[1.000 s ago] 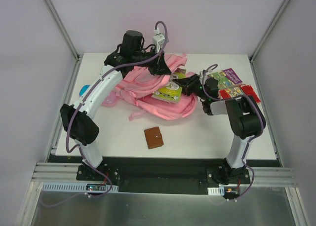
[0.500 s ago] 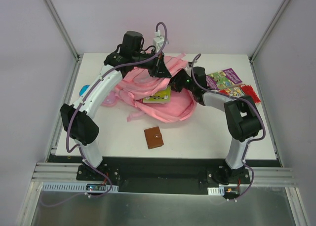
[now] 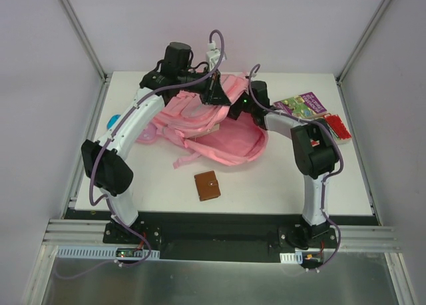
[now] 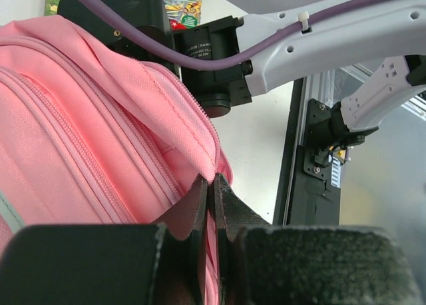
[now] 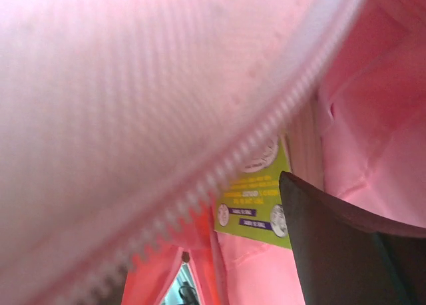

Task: Pack the student bag
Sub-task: Place the book in the student bag, then pick up the book from the center of the board.

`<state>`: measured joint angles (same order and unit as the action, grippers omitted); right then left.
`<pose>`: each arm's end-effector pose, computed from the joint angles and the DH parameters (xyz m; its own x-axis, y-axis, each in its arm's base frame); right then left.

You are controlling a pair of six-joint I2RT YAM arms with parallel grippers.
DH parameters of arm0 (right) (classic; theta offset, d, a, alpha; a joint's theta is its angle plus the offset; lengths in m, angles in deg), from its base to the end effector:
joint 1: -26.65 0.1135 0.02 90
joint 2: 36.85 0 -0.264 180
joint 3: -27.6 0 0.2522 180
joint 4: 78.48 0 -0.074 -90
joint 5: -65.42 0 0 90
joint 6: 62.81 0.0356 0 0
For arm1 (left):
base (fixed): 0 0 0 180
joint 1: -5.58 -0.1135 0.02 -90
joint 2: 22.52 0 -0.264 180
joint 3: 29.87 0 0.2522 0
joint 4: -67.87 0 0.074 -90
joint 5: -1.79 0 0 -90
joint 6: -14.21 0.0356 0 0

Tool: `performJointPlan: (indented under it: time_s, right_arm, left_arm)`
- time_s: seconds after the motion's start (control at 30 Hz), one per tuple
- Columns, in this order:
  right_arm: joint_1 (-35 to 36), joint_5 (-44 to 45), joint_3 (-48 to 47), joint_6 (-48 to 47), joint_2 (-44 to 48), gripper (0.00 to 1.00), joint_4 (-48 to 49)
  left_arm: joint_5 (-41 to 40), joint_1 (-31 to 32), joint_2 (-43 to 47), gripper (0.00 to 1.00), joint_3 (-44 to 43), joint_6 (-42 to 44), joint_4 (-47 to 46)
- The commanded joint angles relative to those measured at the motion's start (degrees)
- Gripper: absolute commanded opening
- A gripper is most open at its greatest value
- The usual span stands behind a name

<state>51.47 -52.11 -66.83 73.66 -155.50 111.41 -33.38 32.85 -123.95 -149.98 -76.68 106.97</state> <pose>0.4277 0.2159 0.2156 -0.7193 0.3757 -0.5844 -0.3734 0.5002 0.7812 0.3420 -0.2090 0.4201 -0.3248 0.1573 -0.9326 0.9399 0.1634 -0.2997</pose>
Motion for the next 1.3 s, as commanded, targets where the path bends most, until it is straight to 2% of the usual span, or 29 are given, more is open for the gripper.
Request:
performJointPlan:
  time_s: [0.0,0.2,0.33,0.4,0.47,0.53,0.63,0.67,0.73,0.8,0.87,0.9,0.93,1.1,1.27]
  right_arm:
    - [-1.70,-0.25,3.30,-5.35,5.26,0.84,-1.32]
    - [-3.37,0.03,16.05,-6.75,17.03,0.79,-0.11]
    - [-3.55,1.32,25.10,-9.81,29.49,0.79,-0.27]
    - [-3.29,7.64,28.80,-12.10,33.90,0.80,-7.61]
    - [-3.11,13.69,33.35,-15.80,40.23,0.80,-10.46]
    - [-4.51,15.30,36.18,-17.12,46.80,0.80,-12.23]
    - [-8.37,20.22,35.06,-19.93,53.15,0.82,-23.37]
    - [-9.69,22.67,34.53,-20.46,54.13,0.84,-30.53]
    - [-14.17,24.45,34.43,-20.38,56.41,0.85,-33.84]
    - [-19.94,26.64,34.52,-19.68,57.21,0.88,-38.58]
    - [-24.53,27.00,34.43,-18.27,57.74,1.00,-42.10]
    - [-29.25,26.13,34.52,-17.92,57.66,0.99,-42.38]
    - [-31.48,25.34,34.52,-17.48,57.22,0.97,-42.73]
    - [-43.86,20.16,32.50,-17.91,52.31,0.96,-43.70]
    - [-47.75,18.30,28.28,-20.54,42.81,0.96,-41.86]
  left_arm:
    - [3.63,0.60,4.04,0.00,0.96,0.01,-4.43]
    - [-2.87,0.59,5.27,0.00,3.68,-0.25,-4.43]
    - [-9.98,0.51,5.98,0.00,6.85,-1.57,-5.73]
    - [-12.72,0.51,6.41,0.00,8.78,-2.28,-6.53]
    - [-17.20,0.51,6.94,0.00,10.53,-3.42,-7.94]
    - [-18.79,0.51,7.91,0.00,11.68,-3.86,-8.64]
    - [-19.58,0.51,8.97,0.00,13.62,-4.82,-11.36]
    - [-19.50,0.51,9.05,0.00,13.71,-4.83,-11.89]
    - [-20.02,0.51,8.88,0.00,13.80,-5.09,-12.07]
    - [-20.29,0.42,8.79,0.00,13.80,-5.09,-12.33]
    - [-20.03,0.33,8.79,0.00,13.62,-5.18,-12.69]
    - [-19.59,0.33,8.62,0.00,13.45,-5.27,-13.12]
    - [-18.37,0.33,8.44,0.00,13.36,-5.27,-13.21]
    - [-15.72,0.33,7.56,0.00,12.21,-5.88,-13.91]
    - [-10.02,0.33,7.47,0.00,12.48,-5.36,-15.14]
